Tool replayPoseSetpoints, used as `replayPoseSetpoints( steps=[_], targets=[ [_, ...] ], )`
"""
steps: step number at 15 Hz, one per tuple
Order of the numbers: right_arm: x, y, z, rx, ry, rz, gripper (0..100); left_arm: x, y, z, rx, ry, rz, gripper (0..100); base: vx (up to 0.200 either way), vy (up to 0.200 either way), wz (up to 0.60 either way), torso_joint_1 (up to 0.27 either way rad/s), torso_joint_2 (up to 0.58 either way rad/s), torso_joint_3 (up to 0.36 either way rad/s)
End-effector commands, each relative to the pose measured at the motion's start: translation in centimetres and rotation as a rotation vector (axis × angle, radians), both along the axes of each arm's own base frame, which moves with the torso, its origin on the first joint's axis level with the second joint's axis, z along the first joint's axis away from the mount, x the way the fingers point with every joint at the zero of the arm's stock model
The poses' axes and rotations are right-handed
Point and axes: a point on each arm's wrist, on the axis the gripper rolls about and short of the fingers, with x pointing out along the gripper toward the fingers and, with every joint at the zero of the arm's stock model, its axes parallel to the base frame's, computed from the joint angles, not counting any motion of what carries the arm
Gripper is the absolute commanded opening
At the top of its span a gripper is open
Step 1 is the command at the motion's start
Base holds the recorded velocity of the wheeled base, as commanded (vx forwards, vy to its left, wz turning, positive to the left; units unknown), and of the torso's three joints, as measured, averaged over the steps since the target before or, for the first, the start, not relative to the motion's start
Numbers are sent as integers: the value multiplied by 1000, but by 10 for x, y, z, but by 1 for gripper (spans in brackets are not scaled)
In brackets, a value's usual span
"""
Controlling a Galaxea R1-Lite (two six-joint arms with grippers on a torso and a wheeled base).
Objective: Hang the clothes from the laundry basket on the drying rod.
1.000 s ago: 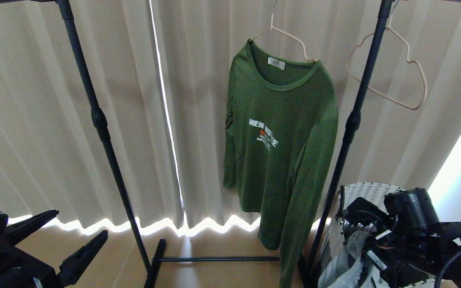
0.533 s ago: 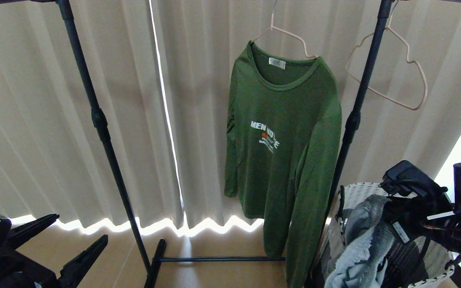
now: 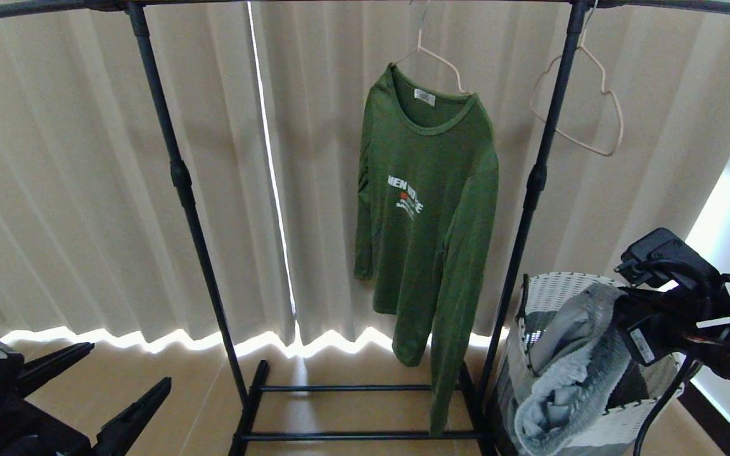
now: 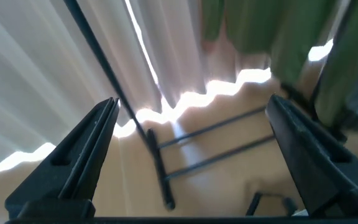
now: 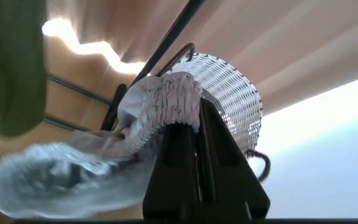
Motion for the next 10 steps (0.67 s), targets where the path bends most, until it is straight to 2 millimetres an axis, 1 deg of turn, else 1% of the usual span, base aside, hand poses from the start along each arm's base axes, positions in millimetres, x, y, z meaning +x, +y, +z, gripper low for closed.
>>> replayPoseSetpoints(
  steps=[1, 3, 4, 5, 6, 7, 8, 9, 10],
  targets=[
    [2, 2, 7, 19, -25, 31, 0, -3, 1, -6, 50, 11, -10, 100, 0, 0, 0, 0, 0, 0],
    [3, 4, 20, 41, -67, 60, 0, -5, 1, -8, 101, 1, -24, 100, 0, 0, 0, 0, 0, 0],
    [7, 7, 32, 60, -103, 92, 0, -5, -1, -4, 124, -25, -67, 100, 0, 0, 0, 0, 0, 0],
    [8, 11, 38, 73, -123, 124, 0, -4, -4, -1, 120, -39, -106, 100, 0, 0, 0, 0, 0, 0],
    [9, 20, 50, 95, -162, 184, 0, 0, -8, 7, 104, -62, -160, 100, 0, 0, 0, 0, 0, 0],
    [8, 29, 58, 110, -187, 223, 0, 6, -11, 11, 101, -69, -181, 100, 0, 0, 0, 0, 0, 0],
    [8, 29, 59, 113, -191, 227, 0, 6, -12, 13, 99, -72, -187, 100, 0, 0, 0, 0, 0, 0],
    [7, 44, 76, 164, -237, 293, 0, 23, -26, 29, 82, -98, -250, 100, 0, 0, 0, 0, 0, 0],
    [7, 52, 84, 193, -258, 321, 0, 32, -34, 34, 81, -99, -276, 100, 0, 0, 0, 0, 0, 0]
  ],
)
